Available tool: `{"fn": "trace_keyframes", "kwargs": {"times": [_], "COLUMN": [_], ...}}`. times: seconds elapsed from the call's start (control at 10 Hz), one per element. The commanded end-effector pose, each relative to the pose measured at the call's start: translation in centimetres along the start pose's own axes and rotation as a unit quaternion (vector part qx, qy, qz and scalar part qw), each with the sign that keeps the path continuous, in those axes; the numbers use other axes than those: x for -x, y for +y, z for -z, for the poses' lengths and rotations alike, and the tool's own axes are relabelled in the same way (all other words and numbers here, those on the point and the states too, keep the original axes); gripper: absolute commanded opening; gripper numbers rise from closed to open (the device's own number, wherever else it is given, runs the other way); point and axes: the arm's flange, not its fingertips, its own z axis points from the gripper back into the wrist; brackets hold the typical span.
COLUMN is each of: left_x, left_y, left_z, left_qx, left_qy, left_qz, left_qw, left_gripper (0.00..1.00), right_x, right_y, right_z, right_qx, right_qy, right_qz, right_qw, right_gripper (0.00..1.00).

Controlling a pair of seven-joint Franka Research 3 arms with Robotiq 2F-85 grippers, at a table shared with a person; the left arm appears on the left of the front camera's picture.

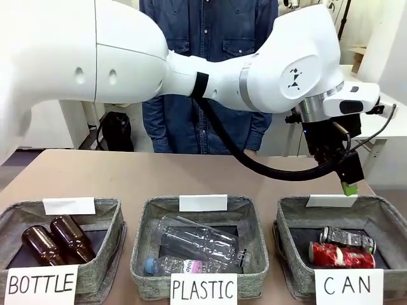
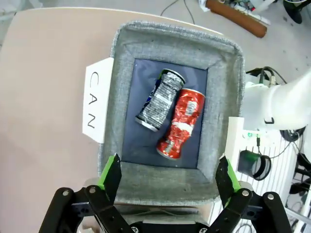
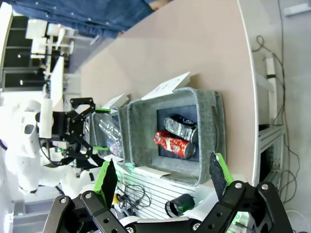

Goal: Sort the can waste into the basket.
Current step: Pick up the can waste from the table and place it in the right Fabric basket.

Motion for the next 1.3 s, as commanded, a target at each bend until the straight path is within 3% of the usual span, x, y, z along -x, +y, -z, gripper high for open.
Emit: {"fn": "trace_keyframes", "kwargs": {"times": [0.0, 0.1, 0.2, 0.3, 0.5, 0.7, 0.8, 0.9, 1.2], "left_x": [0.2, 1.8, 4.5, 8.6, 19.1, 28.3, 32.5, 36.5, 47.6], "left_y": [-0.1, -0.6, -1.2, -1.9, -2.6, -2.5, -2.3, -1.8, -0.5], "left_z": [-1.2, -3.0, -5.6, -8.3, -12.6, -14.1, -14.3, -14.5, -15.2], "left_qx": [0.002, 0.018, 0.045, 0.062, 0.094, 0.13, 0.153, 0.17, 0.313], "left_qy": [-0.001, -0.001, -0.004, -0.01, -0.088, -0.157, -0.188, -0.222, -0.302], "left_qz": [-0.013, -0.029, -0.036, -0.047, -0.12, -0.221, -0.269, -0.337, -0.467], "left_qw": [1.0, 0.999, 0.998, 0.997, 0.984, 0.954, 0.932, 0.899, 0.77], "left_gripper": [1.0, 1.0, 1.0, 1.0, 1.0, 1.0, 1.0, 1.0, 1.0], "right_x": [0.0, 0.0, -0.2, -0.5, -1.1, -0.6, 0.0, 0.8, 2.0], "right_y": [0.0, 0.7, 1.9, 4.0, 9.1, 14.1, 16.3, 17.9, 20.7], "right_z": [0.0, 0.7, 1.8, 3.7, 9.7, 14.8, 16.9, 18.6, 21.1], "right_qx": [0.0, 0.0, 0.015, -0.012, -0.032, -0.084, -0.098, -0.116, -0.15], "right_qy": [0.0, 0.023, 0.017, 0.028, 0.037, 0.059, 0.068, 0.08, 0.138], "right_qz": [0.0, -0.018, -0.035, -0.073, -0.127, -0.143, -0.125, -0.093, 0.019], "right_qw": [1.0, 1.0, 0.999, 0.997, 0.991, 0.984, 0.985, 0.986, 0.979], "right_gripper": [1.0, 1.0, 1.0, 1.0, 1.0, 1.0, 1.0, 1.0, 1.0]}}
